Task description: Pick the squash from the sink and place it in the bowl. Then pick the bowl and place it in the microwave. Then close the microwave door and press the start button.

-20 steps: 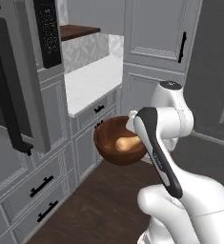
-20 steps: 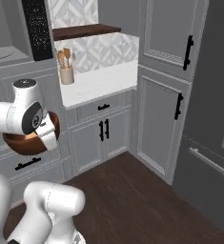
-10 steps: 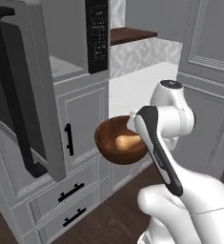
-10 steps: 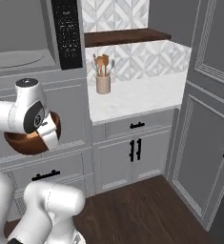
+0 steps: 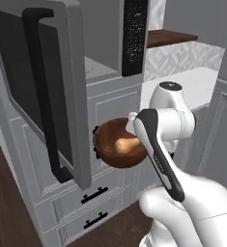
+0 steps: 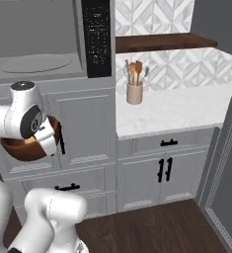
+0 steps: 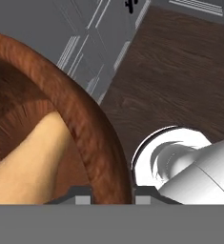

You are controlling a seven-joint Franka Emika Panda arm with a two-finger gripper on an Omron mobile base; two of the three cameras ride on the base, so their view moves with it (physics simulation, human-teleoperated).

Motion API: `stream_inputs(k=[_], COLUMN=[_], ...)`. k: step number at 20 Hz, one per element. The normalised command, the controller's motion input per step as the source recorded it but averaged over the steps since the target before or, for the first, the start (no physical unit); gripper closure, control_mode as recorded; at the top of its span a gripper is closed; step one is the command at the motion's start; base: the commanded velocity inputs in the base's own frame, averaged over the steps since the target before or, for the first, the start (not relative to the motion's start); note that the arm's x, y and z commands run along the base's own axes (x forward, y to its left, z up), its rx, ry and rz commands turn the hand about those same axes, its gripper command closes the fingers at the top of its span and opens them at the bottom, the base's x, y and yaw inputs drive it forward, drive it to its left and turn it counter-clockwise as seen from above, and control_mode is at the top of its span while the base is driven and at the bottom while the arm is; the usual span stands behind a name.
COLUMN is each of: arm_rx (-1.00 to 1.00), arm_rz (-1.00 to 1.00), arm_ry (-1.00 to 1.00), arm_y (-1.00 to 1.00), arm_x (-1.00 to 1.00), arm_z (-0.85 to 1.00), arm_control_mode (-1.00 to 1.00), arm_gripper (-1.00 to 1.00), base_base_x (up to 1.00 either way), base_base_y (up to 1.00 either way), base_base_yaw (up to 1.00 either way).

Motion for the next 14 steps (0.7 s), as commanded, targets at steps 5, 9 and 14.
stream_inputs(k=[5,9,14], arm_rx=[0.0,0.0,0.0], arm_rz=[0.0,0.0,0.0], arm_ry=[0.0,0.0,0.0], arm_y=[0.0,0.0,0.0], arm_x=[0.0,0.0,0.0], arm_z=[0.0,0.0,0.0], arm_control_mode=[1.0,1.0,1.0], arm_gripper=[1.0,1.0,1.0], base_base_x=[0.85,0.37,0.42], base_base_y=[0.01,0.01,0.02], base_base_yaw=[0.27,0.26,0.12])
